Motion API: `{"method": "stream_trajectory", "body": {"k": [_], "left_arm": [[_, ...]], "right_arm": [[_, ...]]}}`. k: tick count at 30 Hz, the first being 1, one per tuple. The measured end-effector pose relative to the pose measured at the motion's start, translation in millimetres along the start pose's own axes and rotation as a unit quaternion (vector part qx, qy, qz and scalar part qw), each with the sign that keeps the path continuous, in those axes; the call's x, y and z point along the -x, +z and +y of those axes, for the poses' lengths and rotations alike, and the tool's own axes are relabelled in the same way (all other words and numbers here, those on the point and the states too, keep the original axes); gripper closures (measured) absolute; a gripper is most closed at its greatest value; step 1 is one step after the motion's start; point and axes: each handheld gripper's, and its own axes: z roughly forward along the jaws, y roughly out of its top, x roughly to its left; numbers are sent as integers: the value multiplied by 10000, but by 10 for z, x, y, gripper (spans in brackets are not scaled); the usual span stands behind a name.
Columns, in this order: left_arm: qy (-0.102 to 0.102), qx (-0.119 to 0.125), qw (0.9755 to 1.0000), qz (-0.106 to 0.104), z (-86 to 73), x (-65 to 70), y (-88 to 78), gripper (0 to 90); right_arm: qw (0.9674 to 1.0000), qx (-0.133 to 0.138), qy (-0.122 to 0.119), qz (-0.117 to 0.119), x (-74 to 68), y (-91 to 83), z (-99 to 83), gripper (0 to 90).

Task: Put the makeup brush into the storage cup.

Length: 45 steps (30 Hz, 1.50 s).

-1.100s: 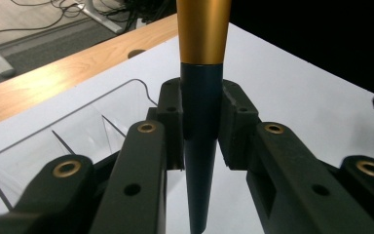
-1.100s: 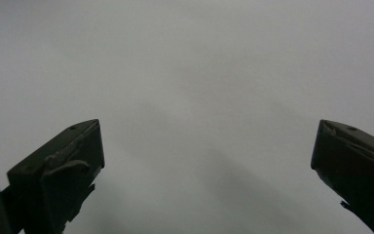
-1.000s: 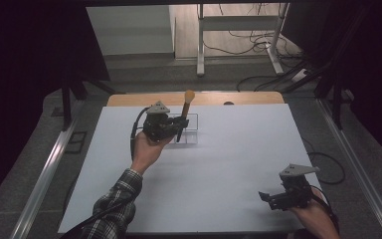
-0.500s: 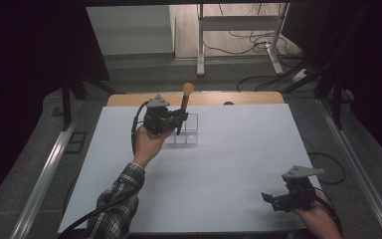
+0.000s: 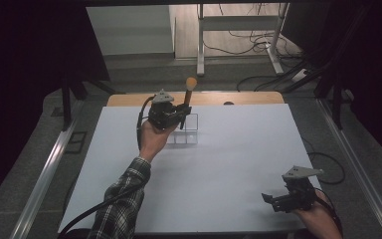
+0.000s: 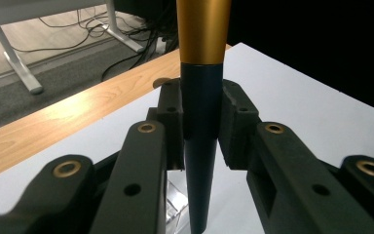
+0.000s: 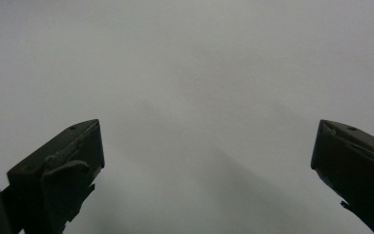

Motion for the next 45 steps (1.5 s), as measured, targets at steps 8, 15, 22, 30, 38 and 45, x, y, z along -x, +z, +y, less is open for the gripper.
{"method": "stream_trajectory", "body": {"k": [8,15,22,30,38,45], "left_arm": [[-164,110,9998,50,-22,-21,119,742],[-287,228,9993,24,-13,-25,222,742],[-298,216,9993,116,-34,-19,328,742],[-290,204,9992,204,-65,-40,405,742],[-350,235,9987,278,-132,-74,460,742],[-276,191,9989,331,-191,-66,510,742]], "right_arm": [[10000,-36,-41,1,-9,3,1,0],[10000,-22,-8,1,-11,-2,0,0],[10000,-18,-7,18,-8,-5,-3,0],[10000,-37,-26,22,-7,-3,-4,0],[10000,-44,-59,40,-6,4,-5,0],[9999,-73,-47,51,-13,6,-4,0]]}}
